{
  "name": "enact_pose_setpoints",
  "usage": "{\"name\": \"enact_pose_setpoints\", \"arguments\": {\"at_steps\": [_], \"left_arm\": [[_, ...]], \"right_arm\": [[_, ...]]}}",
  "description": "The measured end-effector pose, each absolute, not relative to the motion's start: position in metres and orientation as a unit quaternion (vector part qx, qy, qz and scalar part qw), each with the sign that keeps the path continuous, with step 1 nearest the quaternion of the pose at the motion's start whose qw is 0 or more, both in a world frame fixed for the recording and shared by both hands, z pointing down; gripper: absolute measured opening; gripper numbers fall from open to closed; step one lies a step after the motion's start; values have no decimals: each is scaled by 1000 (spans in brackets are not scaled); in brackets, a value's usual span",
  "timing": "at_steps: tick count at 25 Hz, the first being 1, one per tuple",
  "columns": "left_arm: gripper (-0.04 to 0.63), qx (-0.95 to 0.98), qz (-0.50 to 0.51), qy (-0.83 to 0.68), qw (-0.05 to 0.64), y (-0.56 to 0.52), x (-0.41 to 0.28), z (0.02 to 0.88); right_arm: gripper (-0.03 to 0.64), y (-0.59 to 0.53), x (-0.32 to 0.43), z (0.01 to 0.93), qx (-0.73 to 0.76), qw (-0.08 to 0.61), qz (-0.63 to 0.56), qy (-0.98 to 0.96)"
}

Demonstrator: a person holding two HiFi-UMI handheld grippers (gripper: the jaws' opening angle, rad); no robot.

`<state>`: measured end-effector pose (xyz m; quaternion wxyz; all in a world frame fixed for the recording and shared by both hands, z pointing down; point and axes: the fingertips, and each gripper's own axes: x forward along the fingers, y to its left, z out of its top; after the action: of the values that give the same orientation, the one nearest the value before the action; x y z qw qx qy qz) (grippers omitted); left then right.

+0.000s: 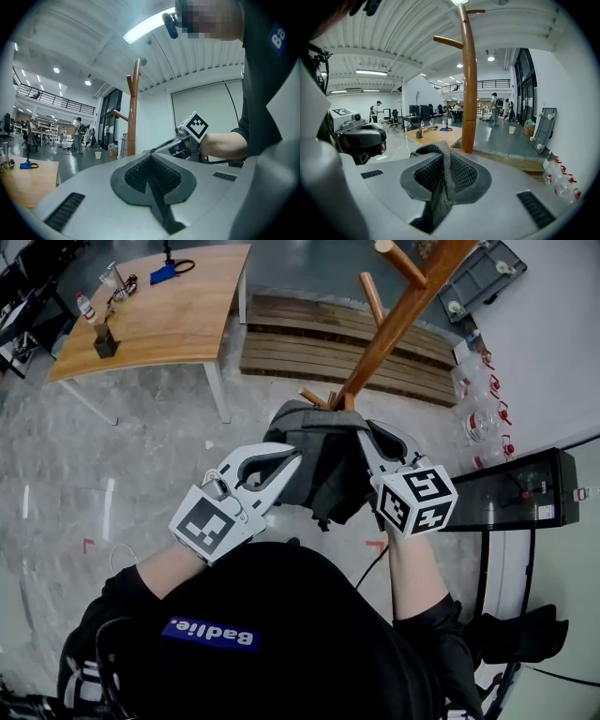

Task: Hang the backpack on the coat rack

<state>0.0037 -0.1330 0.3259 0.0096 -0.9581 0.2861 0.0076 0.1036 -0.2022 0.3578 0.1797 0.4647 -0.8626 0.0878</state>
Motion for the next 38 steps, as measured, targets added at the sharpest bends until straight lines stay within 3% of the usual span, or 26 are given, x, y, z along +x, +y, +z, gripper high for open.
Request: {"name": "enact_pose_setpoints", "arguments": {"at_steps": [19, 26, 38], "left_arm": [[9, -971, -25, 239, -9, -125, 15, 353], [9, -972, -34, 231, -6, -125, 19, 357], [9, -975, -40, 220, -13, -124, 28, 362]], "right_arm": [[51, -230, 113, 371, 378, 183, 195, -886], [49, -237, 117, 365, 366, 240, 158, -885], [58, -243, 116, 376, 315, 186, 251, -896]]}}
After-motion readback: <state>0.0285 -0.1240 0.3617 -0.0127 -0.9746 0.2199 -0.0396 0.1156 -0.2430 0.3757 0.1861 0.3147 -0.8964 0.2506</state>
